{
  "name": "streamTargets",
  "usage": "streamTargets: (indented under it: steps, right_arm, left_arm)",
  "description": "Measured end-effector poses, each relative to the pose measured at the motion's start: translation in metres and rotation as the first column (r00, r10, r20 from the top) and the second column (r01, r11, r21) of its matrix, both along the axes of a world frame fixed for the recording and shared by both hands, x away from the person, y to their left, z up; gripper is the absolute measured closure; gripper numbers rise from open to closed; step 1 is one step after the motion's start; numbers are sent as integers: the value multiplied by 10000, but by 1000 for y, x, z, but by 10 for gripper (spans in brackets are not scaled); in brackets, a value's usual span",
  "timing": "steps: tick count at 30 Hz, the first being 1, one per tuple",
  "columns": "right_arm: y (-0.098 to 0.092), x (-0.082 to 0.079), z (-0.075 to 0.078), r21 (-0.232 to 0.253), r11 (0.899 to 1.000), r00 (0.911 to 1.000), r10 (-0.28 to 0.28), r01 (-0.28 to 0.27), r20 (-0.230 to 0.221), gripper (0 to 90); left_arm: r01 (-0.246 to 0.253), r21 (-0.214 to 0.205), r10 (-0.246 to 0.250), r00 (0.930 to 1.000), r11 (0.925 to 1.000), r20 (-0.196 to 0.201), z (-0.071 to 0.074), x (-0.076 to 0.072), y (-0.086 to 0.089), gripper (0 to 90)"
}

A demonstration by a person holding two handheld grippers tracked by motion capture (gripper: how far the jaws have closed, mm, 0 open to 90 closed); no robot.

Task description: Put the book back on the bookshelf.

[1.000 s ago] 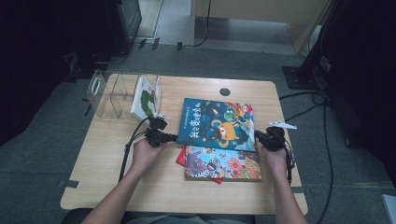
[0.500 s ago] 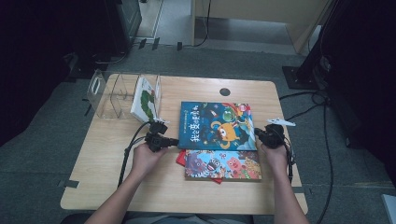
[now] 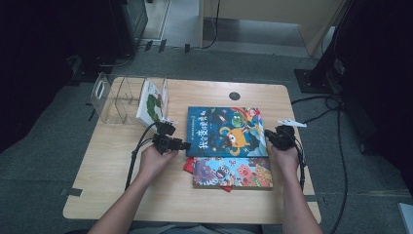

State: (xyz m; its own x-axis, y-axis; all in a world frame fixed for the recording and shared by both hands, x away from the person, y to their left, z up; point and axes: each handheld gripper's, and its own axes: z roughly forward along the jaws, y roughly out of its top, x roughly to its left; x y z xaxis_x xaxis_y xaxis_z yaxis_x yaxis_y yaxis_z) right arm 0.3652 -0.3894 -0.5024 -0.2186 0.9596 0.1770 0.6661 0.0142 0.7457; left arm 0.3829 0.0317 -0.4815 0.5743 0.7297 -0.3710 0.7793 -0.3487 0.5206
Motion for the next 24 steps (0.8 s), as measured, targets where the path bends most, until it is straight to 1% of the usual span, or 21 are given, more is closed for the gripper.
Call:
streamTargets:
  steps: [1, 2, 3, 4, 7, 9, 12, 14, 16, 21, 23, 24]
  right_arm:
    - [0, 1, 0, 0, 10000, 10000, 6, -6, -14, 900]
    - [0, 2, 0, -25, 10000, 10000, 17, -17, -34, 900]
    - [0, 4, 0, -20, 10000, 10000, -21, 21, -38, 900]
    - [0, 4, 0, 13, 10000, 10000, 2, -2, -47, 900]
    - [2, 7, 0, 59, 10000, 10000, 81, -80, -40, 900]
    - [4, 9, 0, 56, 9999, 9999, 157, -157, -48, 900]
    - [9, 11, 0, 14, 9996, 9996, 296, -296, -22, 900]
    - [11, 11, 0, 17, 9993, 9993, 380, -380, -18, 900]
    - [12, 12, 0, 7, 9992, 9992, 399, -399, -25, 900]
    - [13, 12, 0, 58, 9988, 9988, 492, -492, -35, 900]
    - [14, 11, 0, 113, 9981, 9981, 610, -609, -58, 900]
    - [14, 11, 0, 123, 9979, 9979, 643, -643, -54, 900]
  left_arm:
    - [-43, -95, 42, 10000, 9999, -30, 0, 2, -1, 443]
    - [-51, -283, 46, 9998, 9996, -200, -1, 5, 0, 425]
    - [-47, -341, 37, 9995, 9994, -303, -2, 7, 0, 394]
    - [-80, -451, 64, 9993, 9989, -361, -2, 9, 0, 383]
    - [-46, -676, 10, 9986, 9977, -532, -4, 14, 1, 367]
    - [-145, -739, 107, 9986, 9972, -512, -5, 18, 2, 354]
    - [-323, -1061, 254, 9975, 9938, -654, -5, 22, 3, 360]
    - [-366, -900, 312, 9977, 9953, -604, -4, 23, 3, 362]
    - [-399, -916, 333, 9968, 9950, -724, -6, 24, 3, 367]
    - [-583, -774, 522, 9956, 9953, -780, -8, 27, 5, 374]
    - [-579, -685, 507, 9934, 9960, -1025, -10, 29, 4, 395]
    - [-579, -618, 511, 9930, 9964, -1065, -11, 29, 3, 396]
